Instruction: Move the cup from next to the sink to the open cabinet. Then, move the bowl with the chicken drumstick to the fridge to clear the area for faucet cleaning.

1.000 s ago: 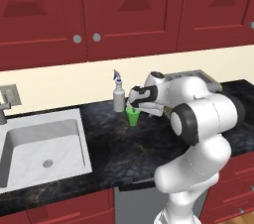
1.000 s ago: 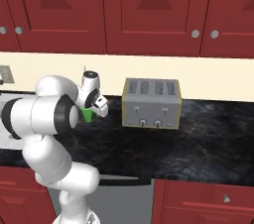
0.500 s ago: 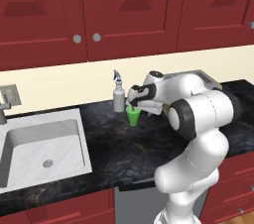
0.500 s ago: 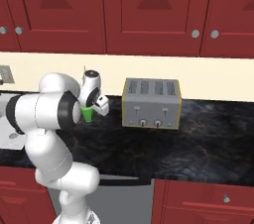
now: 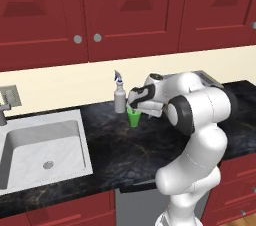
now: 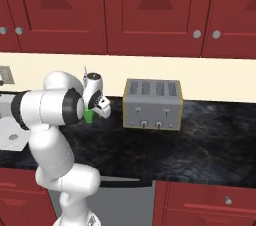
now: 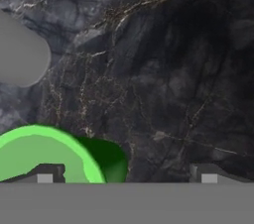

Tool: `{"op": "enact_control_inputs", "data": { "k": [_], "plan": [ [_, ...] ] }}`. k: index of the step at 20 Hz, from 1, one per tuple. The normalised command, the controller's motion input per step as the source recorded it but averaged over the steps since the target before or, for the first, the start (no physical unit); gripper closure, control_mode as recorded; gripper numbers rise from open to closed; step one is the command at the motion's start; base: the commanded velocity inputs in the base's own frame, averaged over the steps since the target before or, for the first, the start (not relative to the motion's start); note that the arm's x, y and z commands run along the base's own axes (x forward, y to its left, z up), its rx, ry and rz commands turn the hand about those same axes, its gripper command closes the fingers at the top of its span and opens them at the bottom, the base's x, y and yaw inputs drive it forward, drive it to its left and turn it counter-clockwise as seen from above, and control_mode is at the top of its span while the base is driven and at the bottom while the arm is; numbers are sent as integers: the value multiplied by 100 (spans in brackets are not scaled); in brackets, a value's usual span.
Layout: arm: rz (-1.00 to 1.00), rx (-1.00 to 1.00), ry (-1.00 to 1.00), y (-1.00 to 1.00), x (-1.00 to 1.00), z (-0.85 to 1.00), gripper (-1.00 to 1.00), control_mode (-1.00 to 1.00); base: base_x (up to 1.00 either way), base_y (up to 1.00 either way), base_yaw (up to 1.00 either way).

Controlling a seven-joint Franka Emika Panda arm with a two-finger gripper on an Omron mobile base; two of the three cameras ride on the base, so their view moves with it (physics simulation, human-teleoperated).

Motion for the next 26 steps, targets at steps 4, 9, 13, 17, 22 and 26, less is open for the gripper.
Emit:
{"op": "enact_control_inputs", "data": {
  "k": [4, 9, 13, 17, 22, 26],
  "plan": [
    [0, 0, 0, 0, 0, -32, -100, -100, 0, 0, 0],
    [0, 0, 0, 0, 1, -25, -100, -100, 0, 0, 0],
    [0, -1, 0, 0, 0, -20, 100, -100, 0, 0, 0],
    [0, 0, 0, 1, 1, -8, 100, -100, 0, 0, 0],
    [0, 0, 0, 0, 0, 0, 100, -100, 0, 0, 0],
    [0, 0, 0, 0, 0, 0, 100, -100, 0, 0, 0]
  ]
}}
